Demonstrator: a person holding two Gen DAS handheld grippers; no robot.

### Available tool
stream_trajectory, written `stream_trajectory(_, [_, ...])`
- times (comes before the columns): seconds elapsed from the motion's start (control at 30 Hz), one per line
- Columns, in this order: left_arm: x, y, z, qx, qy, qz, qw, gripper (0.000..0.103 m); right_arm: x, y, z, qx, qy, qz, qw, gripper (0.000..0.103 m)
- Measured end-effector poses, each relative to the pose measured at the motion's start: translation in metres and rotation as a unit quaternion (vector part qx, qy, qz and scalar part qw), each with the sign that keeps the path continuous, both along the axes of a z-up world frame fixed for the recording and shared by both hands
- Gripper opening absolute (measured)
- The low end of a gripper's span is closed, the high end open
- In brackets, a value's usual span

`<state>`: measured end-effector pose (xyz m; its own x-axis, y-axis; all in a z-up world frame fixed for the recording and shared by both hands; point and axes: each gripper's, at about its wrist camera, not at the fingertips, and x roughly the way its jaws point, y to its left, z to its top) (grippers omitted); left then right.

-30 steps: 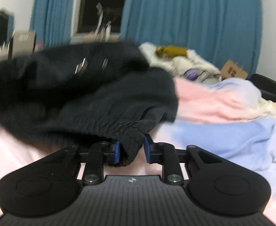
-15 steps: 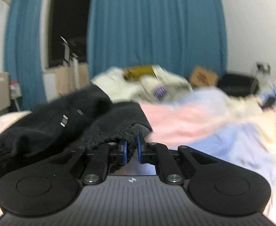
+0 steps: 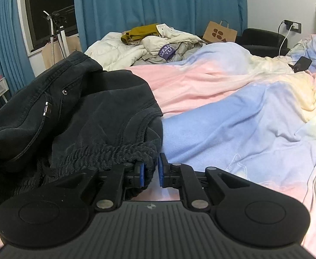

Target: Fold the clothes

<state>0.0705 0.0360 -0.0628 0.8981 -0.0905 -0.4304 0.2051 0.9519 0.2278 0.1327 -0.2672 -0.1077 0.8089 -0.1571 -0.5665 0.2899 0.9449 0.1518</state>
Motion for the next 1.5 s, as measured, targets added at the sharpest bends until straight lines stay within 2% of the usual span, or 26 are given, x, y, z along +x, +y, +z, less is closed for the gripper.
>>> stream_trajectory(0.07, [0.0,-0.002,0.004,-0.006,-0.019,-0.01,0.9998,0.047,-0.007,0.002,0.003,-0.004,-0.004,0.001,1.0,0.013])
stream_trajectory(0.17, [-0.006,-0.008,0.006,0.001,-0.057,-0.044,0.9974,0.046,-0.018,0.003,0.008,0.004,-0.051,0.011,0.999,0.013])
stream_trajectory(0.27, [-0.01,-0.019,0.002,0.019,-0.095,-0.066,0.9931,0.046,-0.02,0.01,0.009,-0.023,-0.064,0.018,0.998,0.013])
stream_trajectory(0.33, [-0.006,-0.022,0.001,0.005,-0.109,-0.073,0.9913,0.046,-0.021,0.016,0.009,-0.044,-0.069,0.021,0.996,0.013])
stream_trajectory(0.37, [-0.003,-0.021,0.003,-0.01,-0.108,-0.075,0.9913,0.042,-0.021,0.015,0.008,-0.042,-0.069,0.021,0.997,0.013])
stream_trajectory(0.4, [0.0,-0.02,0.005,-0.026,-0.106,-0.076,0.9912,0.028,-0.022,0.013,0.007,-0.03,-0.067,0.02,0.997,0.012])
stream_trajectory(0.43, [0.003,-0.018,0.007,-0.043,-0.103,-0.077,0.9908,0.024,-0.023,0.01,0.005,-0.018,-0.065,0.019,0.998,0.011])
stream_trajectory(0.5, [0.014,-0.006,0.018,-0.102,-0.089,-0.062,0.9889,0.011,-0.024,0.004,0.003,0.005,-0.061,0.016,0.998,0.011])
stream_trajectory(0.57, [0.022,0.015,0.036,-0.163,-0.087,-0.044,0.9819,0.01,-0.027,0.0,0.003,0.024,-0.057,0.016,0.998,0.011])
stream_trajectory(0.67, [0.032,0.052,0.074,-0.253,-0.097,-0.02,0.9624,0.008,-0.041,0.005,0.014,0.051,-0.065,0.035,0.996,0.011])
stream_trajectory(0.77, [0.043,0.089,0.115,-0.305,-0.112,-0.004,0.9456,0.008,-0.063,0.017,0.03,0.085,-0.091,0.057,0.991,0.011])
stream_trajectory(0.9, [0.056,0.131,0.162,-0.328,-0.127,-0.003,0.9361,0.008,-0.092,0.052,0.047,0.131,-0.129,0.084,0.979,0.011])
stream_trajectory(1.0, [0.063,0.164,0.191,-0.339,-0.134,0.002,0.9311,0.007,-0.103,0.095,0.061,0.154,-0.146,0.119,0.97,0.011])
stream_trajectory(1.1, [0.071,0.206,0.212,-0.347,-0.147,0.018,0.926,0.007,-0.106,0.144,0.076,0.168,-0.159,0.162,0.959,0.011])
stream_trajectory(1.2, [0.084,0.256,0.225,-0.346,-0.151,0.047,0.925,0.007,-0.099,0.198,0.086,0.172,-0.172,0.211,0.947,0.011])
stream_trajectory(1.3, [0.096,0.313,0.227,-0.331,-0.155,0.094,0.9259,0.007,-0.087,0.257,0.093,0.172,-0.181,0.274,0.929,0.012])
stream_trajectory(1.4, [0.111,0.374,0.215,-0.316,-0.153,0.145,0.9251,0.007,-0.07,0.313,0.091,0.178,-0.176,0.329,0.91,0.012])
stream_trajectory(1.5, [0.132,0.431,0.179,-0.308,-0.12,0.199,0.9226,0.007,-0.052,0.352,0.082,0.175,-0.155,0.38,0.895,0.013])
